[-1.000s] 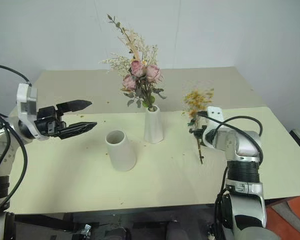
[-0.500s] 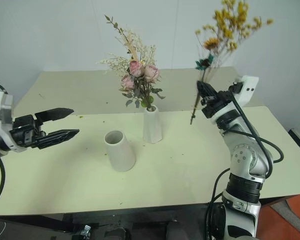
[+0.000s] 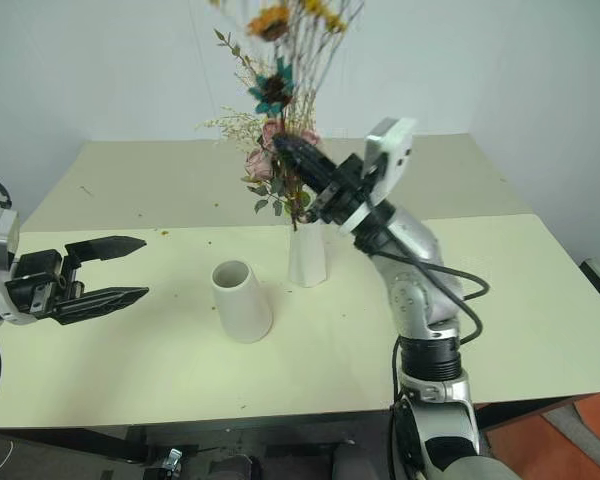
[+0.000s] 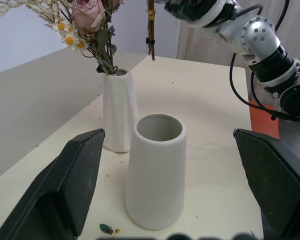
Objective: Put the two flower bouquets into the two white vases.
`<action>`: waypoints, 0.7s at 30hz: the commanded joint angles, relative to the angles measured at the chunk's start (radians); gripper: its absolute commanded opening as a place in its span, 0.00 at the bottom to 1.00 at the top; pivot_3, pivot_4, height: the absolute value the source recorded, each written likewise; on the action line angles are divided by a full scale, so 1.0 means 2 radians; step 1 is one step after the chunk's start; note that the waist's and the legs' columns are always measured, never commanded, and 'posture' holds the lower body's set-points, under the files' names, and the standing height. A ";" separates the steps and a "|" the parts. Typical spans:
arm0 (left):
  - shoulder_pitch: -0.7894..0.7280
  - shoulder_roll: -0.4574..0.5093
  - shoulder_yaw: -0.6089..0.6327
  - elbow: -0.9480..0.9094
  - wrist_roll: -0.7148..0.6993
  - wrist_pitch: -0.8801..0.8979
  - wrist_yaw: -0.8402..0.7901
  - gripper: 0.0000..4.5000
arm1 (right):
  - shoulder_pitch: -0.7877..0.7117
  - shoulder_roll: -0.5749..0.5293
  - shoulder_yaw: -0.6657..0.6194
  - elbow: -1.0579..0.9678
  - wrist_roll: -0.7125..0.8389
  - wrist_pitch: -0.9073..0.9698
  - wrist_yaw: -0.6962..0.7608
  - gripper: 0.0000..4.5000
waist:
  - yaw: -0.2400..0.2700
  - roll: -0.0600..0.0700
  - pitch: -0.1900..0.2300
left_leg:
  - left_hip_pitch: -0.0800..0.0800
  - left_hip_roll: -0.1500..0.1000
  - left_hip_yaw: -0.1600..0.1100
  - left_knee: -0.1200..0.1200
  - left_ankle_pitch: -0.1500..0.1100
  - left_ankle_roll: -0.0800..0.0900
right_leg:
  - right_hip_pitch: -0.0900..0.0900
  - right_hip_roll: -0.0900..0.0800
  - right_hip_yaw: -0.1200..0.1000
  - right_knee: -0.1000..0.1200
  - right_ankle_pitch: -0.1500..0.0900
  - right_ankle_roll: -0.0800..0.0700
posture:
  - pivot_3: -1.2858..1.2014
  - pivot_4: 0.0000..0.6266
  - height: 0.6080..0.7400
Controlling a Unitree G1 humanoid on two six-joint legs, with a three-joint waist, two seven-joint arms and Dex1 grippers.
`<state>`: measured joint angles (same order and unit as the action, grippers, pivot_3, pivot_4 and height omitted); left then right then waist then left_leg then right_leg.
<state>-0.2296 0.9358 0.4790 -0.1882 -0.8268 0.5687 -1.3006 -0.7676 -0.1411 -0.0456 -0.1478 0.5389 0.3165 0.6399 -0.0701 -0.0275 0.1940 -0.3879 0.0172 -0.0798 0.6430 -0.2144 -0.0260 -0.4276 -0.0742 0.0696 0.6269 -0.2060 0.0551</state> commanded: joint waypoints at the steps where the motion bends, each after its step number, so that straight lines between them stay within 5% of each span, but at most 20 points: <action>1: -0.007 0.008 0.007 -0.005 -0.005 -0.010 -0.002 1.00 | -0.001 0.011 0.024 -0.001 -0.027 -0.045 0.004 0.00 | 0.000 0.000 0.000 | 0.000 0.000 0.000 0.000 0.000 0.000 | 0.000 0.000 0.000 0.000 0.000 0.000 | 0.52 0.24 1.00; 21: -0.006 0.001 0.007 -0.011 -0.006 -0.014 0.004 1.00 | 0.030 0.065 0.089 -0.015 -0.043 -0.068 0.003 0.00 | 0.000 0.000 0.000 | 0.000 0.000 0.000 0.000 0.000 0.000 | 0.000 0.000 0.000 0.000 0.000 0.000 | 0.52 0.24 1.00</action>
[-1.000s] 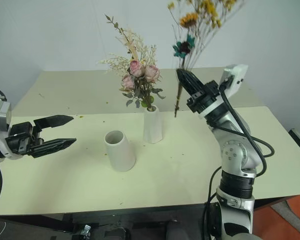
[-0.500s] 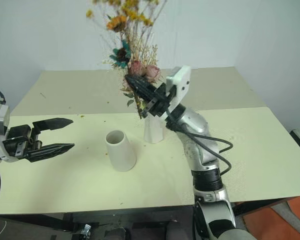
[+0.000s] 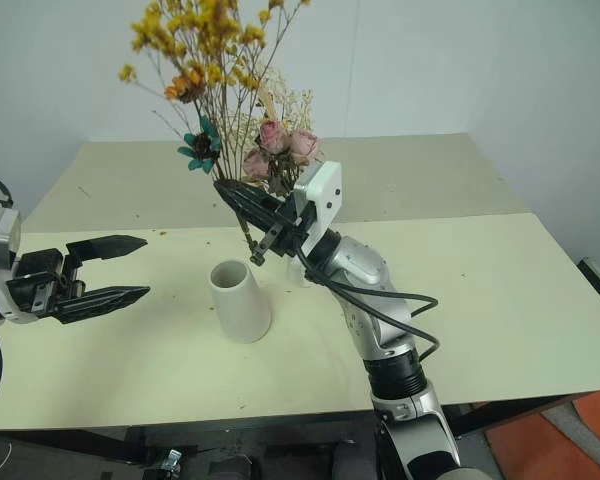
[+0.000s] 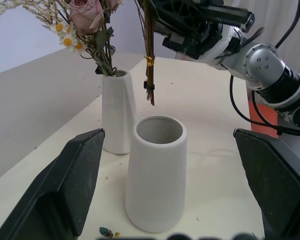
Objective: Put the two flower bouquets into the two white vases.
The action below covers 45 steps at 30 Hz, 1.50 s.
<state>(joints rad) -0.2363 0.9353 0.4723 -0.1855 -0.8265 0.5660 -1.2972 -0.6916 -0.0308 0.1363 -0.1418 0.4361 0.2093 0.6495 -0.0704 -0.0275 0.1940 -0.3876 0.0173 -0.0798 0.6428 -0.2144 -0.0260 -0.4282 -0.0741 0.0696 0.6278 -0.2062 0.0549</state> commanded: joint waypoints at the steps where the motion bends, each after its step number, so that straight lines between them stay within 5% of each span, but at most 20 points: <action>1: -0.003 0.001 0.010 -0.013 -0.006 -0.013 0.003 1.00 | -0.008 0.012 -0.002 -0.020 0.012 -0.012 -0.001 0.00 | 0.000 0.000 0.000 | 0.000 0.000 0.000 0.000 0.000 0.000 | 0.000 0.000 0.000 0.000 0.000 0.000 | 0.52 0.24 1.00; 45: -0.009 0.005 0.004 -0.002 0.000 -0.023 0.006 1.00 | 0.033 0.046 0.038 0.010 0.007 -0.039 0.025 0.00 | 0.000 0.000 0.000 | 0.000 0.000 0.000 0.000 0.000 0.000 | 0.000 0.000 0.000 0.000 0.000 0.000 | 0.52 0.24 1.00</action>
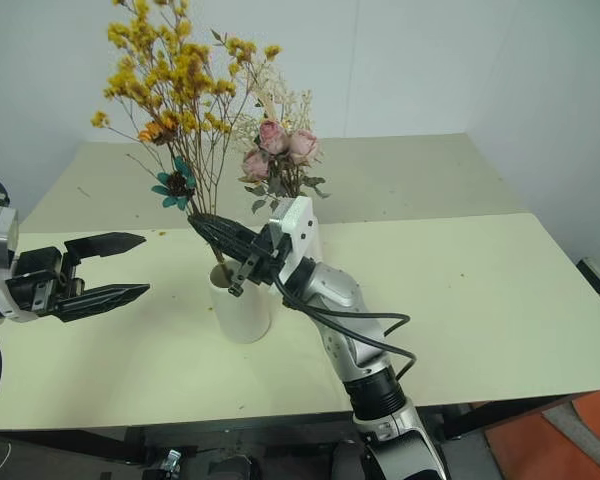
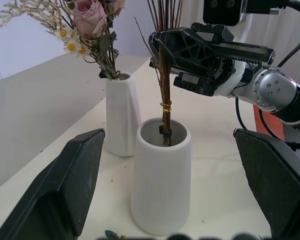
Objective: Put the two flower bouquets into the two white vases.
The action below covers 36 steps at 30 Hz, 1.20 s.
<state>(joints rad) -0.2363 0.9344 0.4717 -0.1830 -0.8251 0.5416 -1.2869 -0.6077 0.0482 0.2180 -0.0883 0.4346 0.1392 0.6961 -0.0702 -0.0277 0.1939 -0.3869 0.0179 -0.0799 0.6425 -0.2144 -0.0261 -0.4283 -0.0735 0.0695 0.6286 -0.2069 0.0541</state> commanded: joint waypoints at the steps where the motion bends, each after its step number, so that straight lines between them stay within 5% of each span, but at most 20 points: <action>1: -0.009 0.005 0.004 -0.003 -0.001 -0.011 0.001 1.00 | -0.009 0.006 -0.002 -0.016 0.008 -0.003 0.002 0.00 | 0.000 0.000 0.000 | 0.000 0.000 0.000 0.000 0.000 0.000 | 0.000 0.000 0.000 0.000 0.000 0.000 | 0.52 0.24 1.00; 12: -0.003 0.004 0.008 -0.009 -0.003 -0.013 0.007 1.00 | 0.000 0.006 -0.001 0.015 0.003 -0.008 0.010 0.00 | 0.000 0.000 0.000 | 0.000 0.000 0.000 0.000 0.000 0.000 | 0.000 0.000 0.000 0.000 0.000 0.000 | 0.52 0.24 1.00; 25: -0.026 0.010 -0.008 0.009 0.001 -0.014 0.001 1.00 | 0.010 -0.012 -0.015 -0.001 0.002 -0.014 0.013 0.96 | 0.001 0.000 0.000 | 0.000 0.000 0.000 0.000 0.000 0.000 | 0.000 0.000 0.000 0.000 0.000 0.000 | 0.52 0.24 1.00; 36: -0.082 -0.004 -0.060 0.055 0.022 -0.028 -0.024 1.00 | 0.027 -0.124 -0.059 -0.054 0.021 0.022 0.035 0.99 | 0.000 0.000 0.000 | 0.000 0.000 0.000 0.000 0.000 0.000 | 0.000 0.000 0.000 0.000 0.000 0.000 | 0.52 0.24 1.00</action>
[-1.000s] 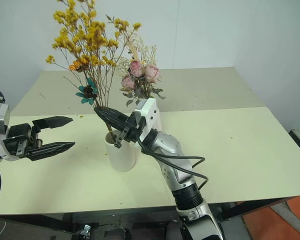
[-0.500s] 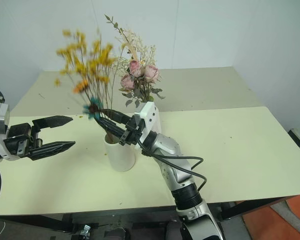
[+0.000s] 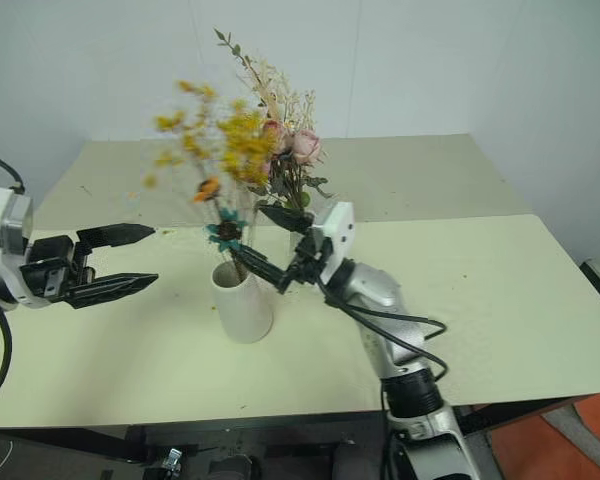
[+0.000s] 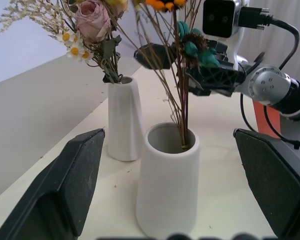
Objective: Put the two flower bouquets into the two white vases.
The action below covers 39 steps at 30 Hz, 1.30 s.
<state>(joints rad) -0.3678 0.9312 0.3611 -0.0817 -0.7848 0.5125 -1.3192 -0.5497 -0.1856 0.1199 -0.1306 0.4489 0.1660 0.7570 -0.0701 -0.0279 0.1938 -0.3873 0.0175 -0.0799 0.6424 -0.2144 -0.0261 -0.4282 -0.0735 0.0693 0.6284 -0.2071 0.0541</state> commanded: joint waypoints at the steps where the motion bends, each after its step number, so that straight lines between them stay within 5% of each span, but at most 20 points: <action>1: -0.020 -0.004 -0.008 0.008 0.004 -0.016 -0.010 1.00 | -0.002 -0.011 -0.010 -0.036 0.014 0.012 0.004 0.99 | -0.001 0.000 0.000 | 0.000 0.000 0.000 0.000 0.000 0.000 | 0.000 0.000 0.000 0.000 0.000 0.000 | 0.52 0.24 1.00; 18: -0.026 -0.008 -0.010 0.014 0.011 -0.020 -0.015 1.00 | -0.052 -0.032 0.043 -0.006 -0.049 0.024 0.021 0.99 | 0.002 0.000 0.000 | 0.000 0.000 0.000 0.000 0.000 0.000 | 0.000 0.000 0.000 0.000 0.000 0.000 | 0.52 0.24 1.00; 39: 0.027 -0.011 0.024 -0.024 0.002 -0.008 0.010 1.00 | 0.051 -0.259 -0.108 -0.016 0.015 0.048 0.145 0.99 | 0.002 0.000 0.000 | 0.000 0.000 0.000 0.000 0.000 0.000 | 0.001 -0.001 0.000 -0.001 0.000 0.000 | 0.52 0.24 1.00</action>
<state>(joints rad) -0.3157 0.9063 0.3737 -0.1040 -0.7560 0.5033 -1.3061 -0.4588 -0.6816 -0.0383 -0.1570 0.4557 0.2657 1.0386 -0.0655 -0.0287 0.1939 -0.3875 0.0166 -0.0797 0.6427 -0.2144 -0.0260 -0.4271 -0.0748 0.0691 0.6272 -0.2074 0.0547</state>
